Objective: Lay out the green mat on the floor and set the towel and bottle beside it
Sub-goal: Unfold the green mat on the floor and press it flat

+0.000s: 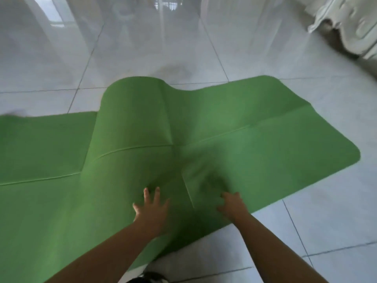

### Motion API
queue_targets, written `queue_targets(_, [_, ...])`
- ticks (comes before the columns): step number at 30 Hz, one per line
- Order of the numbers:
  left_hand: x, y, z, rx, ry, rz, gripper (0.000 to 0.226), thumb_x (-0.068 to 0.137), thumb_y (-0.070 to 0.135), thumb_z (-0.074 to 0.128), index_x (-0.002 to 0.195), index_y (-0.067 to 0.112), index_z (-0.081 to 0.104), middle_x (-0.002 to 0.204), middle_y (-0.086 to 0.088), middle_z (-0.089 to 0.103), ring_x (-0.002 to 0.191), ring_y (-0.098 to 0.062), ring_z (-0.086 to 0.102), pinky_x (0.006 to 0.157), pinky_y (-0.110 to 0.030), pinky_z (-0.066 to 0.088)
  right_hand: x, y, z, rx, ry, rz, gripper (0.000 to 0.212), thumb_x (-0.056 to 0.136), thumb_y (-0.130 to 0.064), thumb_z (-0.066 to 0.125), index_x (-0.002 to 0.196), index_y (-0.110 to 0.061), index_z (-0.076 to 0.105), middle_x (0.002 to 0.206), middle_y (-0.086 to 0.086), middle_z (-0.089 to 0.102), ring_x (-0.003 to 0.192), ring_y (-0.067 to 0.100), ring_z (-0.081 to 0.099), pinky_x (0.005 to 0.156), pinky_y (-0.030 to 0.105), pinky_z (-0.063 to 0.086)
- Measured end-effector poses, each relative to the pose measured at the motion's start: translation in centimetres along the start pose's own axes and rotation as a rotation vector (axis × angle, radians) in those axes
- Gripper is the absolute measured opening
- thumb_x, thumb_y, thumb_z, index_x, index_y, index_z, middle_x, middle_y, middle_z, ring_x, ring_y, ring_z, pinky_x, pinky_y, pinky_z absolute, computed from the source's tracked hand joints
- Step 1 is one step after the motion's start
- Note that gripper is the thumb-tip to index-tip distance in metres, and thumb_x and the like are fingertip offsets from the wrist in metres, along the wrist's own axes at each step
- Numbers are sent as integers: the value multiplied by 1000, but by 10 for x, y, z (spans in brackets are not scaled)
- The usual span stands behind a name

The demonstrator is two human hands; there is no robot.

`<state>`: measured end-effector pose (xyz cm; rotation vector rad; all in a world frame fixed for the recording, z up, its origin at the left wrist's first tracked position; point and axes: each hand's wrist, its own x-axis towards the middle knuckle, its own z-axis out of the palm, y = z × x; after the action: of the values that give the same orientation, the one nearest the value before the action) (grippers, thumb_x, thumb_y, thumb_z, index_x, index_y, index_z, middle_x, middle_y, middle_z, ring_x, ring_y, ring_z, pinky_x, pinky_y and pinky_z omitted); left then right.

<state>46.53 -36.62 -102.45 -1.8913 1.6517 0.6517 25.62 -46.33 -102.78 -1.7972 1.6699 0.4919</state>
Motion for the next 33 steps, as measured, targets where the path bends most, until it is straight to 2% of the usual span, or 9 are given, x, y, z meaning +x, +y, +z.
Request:
queue_targets(5, [6, 52, 3, -50, -85, 98, 99, 78, 50, 67, 149, 34, -1, 156, -9, -22, 141, -44, -17, 106, -70, 17, -8, 60, 8, 343, 57, 254, 50, 90, -26, 56, 133, -7, 37, 130, 20, 37, 111, 33, 50, 92, 36, 45])
queue_targets(11, [5, 96, 25, 16, -202, 149, 94, 83, 32, 65, 150, 34, -1, 156, -3, -23, 141, -42, -18, 105, -68, 22, -2, 80, 6, 1275, 184, 451, 50, 83, -11, 64, 122, -1, 35, 117, 18, 47, 89, 28, 53, 74, 38, 53])
queue_targets(14, [4, 100, 25, 42, -180, 150, 87, 86, 27, 60, 150, 33, 1, 156, -4, -23, 142, -39, -17, 107, -64, 25, 3, 84, 7, 1544, 163, 497, 32, 84, -11, 64, 107, 1, 45, 92, 15, 53, 70, 21, 51, 66, 33, 50])
queue_targets(16, [2, 96, 23, 73, -180, 165, 89, 86, 31, 60, 150, 32, -1, 156, -4, -23, 143, -37, -15, 106, -64, 26, 6, 84, 6, 1558, 167, 466, 16, 88, -12, 59, 95, 0, 51, 74, 9, 48, 60, 17, 43, 58, 30, 40])
queue_targets(18, [-1, 88, 23, 103, -179, 152, 91, 86, 34, 61, 149, 35, -4, 155, -5, -26, 143, -35, -16, 105, -65, 27, 9, 82, 6, 1505, 205, 437, 9, 91, -11, 52, 95, -4, 52, 75, 7, 48, 63, 18, 44, 63, 31, 40])
queue_targets(21, [-7, 77, 26, 132, -147, 115, 91, 86, 34, 61, 148, 38, -6, 154, -5, -28, 143, -35, -18, 104, -67, 28, 9, 84, 2, 1427, 266, 425, 7, 90, -10, 51, 94, -5, 54, 84, 9, 54, 76, 24, 51, 66, 31, 42])
queue_targets(25, [-16, 76, 34, 149, -62, 109, 88, 90, 29, 55, 147, 38, -11, 155, -6, -27, 142, -36, -20, 105, -64, 29, -5, 99, -7, 1502, 202, 395, 16, 89, -7, 55, 74, -11, 51, 73, 6, 56, 61, 18, 53, 56, 27, 39])
queue_targets(29, [-21, 86, 48, 128, -6, 137, 82, 93, 25, 48, 146, 38, -13, 154, -5, -27, 143, -36, -18, 103, -63, 33, -32, 129, -12, 1444, -2, 424, 10, 88, -9, 61, 81, -8, 53, 65, 3, 60, 62, 13, 59, 61, 28, 41])
queue_targets(33, [-21, 105, 65, 170, -40, 235, 79, 93, 21, 44, 147, 40, -10, 154, -7, -28, 143, -39, -15, 107, -61, 29, -59, 182, -4, 1247, -306, 412, 10, 87, -15, 62, 80, -8, 62, 60, -4, 68, 80, 11, 64, 88, 36, 41])
